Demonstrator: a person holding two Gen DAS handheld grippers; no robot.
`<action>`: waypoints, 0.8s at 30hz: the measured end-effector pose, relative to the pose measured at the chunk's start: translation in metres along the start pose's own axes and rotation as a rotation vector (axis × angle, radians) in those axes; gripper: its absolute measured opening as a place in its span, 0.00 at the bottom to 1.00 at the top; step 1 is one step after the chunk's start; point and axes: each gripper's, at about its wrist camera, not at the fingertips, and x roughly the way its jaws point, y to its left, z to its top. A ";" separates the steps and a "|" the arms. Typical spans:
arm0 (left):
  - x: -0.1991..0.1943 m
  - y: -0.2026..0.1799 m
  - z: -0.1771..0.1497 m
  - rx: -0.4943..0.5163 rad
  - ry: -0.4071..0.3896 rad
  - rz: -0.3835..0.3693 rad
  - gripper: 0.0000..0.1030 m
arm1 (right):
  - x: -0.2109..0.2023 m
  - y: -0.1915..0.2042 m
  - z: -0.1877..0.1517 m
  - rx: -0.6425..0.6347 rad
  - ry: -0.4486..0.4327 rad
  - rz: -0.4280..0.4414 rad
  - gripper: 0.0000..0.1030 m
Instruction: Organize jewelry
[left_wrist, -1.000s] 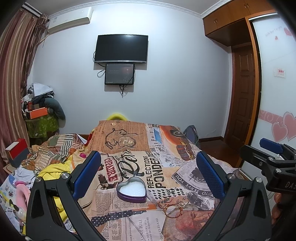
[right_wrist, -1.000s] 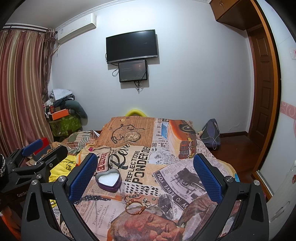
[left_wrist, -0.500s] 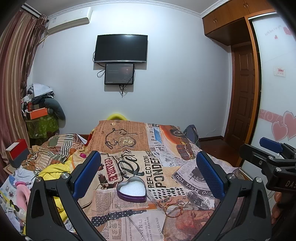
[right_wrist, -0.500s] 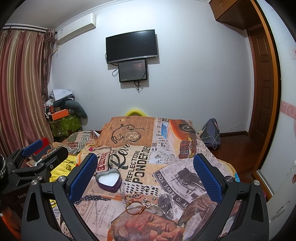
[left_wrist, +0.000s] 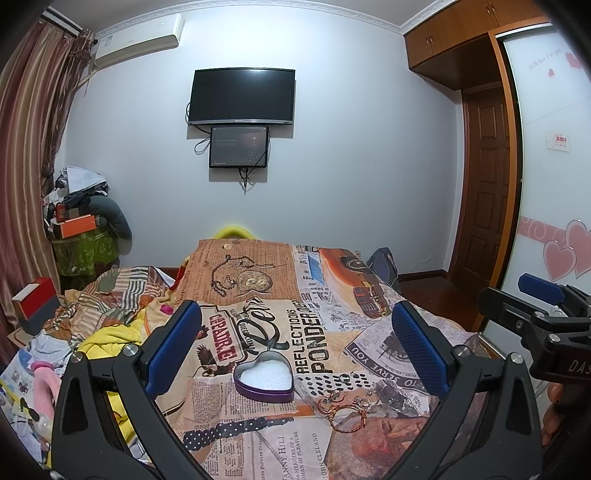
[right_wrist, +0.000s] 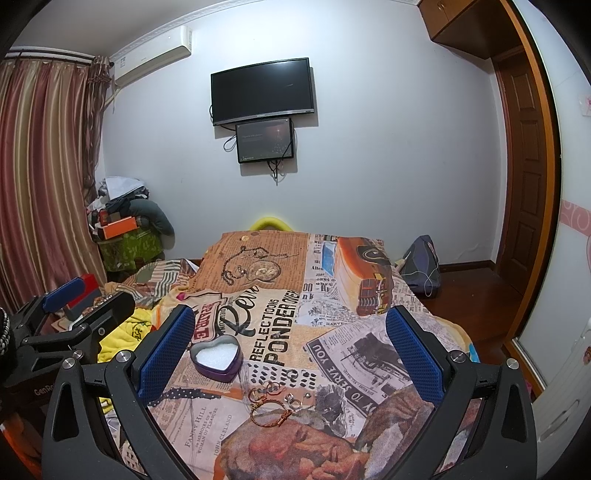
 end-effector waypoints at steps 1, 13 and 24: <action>0.001 0.000 0.000 0.000 0.001 0.001 1.00 | 0.002 0.000 0.000 0.001 0.001 0.000 1.00; 0.018 0.004 -0.006 -0.010 0.044 0.008 1.00 | 0.017 -0.004 -0.004 0.008 0.047 -0.005 1.00; 0.068 0.007 -0.025 -0.008 0.171 0.006 1.00 | 0.064 -0.030 -0.031 0.035 0.203 -0.063 1.00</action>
